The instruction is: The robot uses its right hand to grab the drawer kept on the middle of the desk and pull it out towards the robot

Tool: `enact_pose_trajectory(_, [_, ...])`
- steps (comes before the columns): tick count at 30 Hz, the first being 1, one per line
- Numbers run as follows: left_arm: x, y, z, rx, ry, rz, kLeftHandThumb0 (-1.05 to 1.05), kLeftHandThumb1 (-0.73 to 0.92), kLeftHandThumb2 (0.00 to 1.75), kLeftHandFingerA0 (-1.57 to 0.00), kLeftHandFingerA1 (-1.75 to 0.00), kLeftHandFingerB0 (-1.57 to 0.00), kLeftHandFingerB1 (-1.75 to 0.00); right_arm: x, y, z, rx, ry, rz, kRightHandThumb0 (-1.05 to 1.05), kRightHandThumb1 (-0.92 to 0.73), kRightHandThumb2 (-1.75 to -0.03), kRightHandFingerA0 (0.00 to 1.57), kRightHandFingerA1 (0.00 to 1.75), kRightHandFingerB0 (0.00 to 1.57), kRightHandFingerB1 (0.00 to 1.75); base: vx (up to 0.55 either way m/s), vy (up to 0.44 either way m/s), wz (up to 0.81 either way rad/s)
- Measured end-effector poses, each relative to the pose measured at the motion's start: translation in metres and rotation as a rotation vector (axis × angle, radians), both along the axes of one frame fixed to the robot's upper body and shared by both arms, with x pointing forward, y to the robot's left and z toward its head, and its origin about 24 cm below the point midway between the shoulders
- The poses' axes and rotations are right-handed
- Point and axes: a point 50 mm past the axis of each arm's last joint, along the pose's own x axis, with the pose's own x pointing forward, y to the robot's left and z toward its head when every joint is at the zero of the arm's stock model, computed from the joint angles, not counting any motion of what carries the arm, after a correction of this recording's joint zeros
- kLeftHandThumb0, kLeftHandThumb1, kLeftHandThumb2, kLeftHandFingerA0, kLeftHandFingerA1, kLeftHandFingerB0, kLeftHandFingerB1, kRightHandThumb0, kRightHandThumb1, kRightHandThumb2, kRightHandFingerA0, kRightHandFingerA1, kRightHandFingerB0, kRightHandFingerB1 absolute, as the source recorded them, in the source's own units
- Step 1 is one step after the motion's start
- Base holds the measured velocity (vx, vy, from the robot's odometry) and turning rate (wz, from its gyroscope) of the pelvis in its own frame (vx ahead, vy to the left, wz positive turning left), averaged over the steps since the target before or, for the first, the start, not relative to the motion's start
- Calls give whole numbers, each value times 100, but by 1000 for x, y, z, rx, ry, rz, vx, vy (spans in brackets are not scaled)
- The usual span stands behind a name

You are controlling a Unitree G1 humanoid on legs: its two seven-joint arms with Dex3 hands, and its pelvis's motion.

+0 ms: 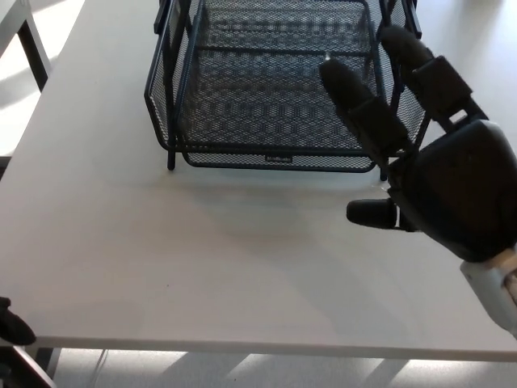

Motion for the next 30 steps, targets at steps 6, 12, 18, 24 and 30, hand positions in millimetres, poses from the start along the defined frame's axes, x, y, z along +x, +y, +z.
enact_pose_trajectory(6, [-1,1,-1,0,4,5,-31,55,56,-82,-88,-81,-59,-16,-32,20,-9,-29,-122,-105,-60,-97,0,6,0,0,0,0,0])
enact_pose_trajectory(12, [-2,2,-1,1,7,9,-31,55,56,-80,-86,-79,-58,-32,-66,31,9,-45,-255,-95,-55,-97,0,9,0,12,0,0,0])
enact_pose_trajectory(18, [-2,2,-2,1,9,10,-32,55,56,-79,-87,-79,-59,-47,-103,39,30,-65,-417,-105,-61,-97,0,0,0,2,0,0,0])
enact_pose_trajectory(24, [-2,3,-2,1,9,12,-32,54,56,-82,-88,-80,-59,-62,-153,38,56,-49,-631,-105,-63,-102,0,14,0,6,0,0,0])
enact_pose_trajectory(30, [-3,4,-1,2,9,16,-33,55,56,-81,-85,-81,-58,-82,-213,19,89,39,-890,-105,-62,-110,0,14,0,17,0,0,0])
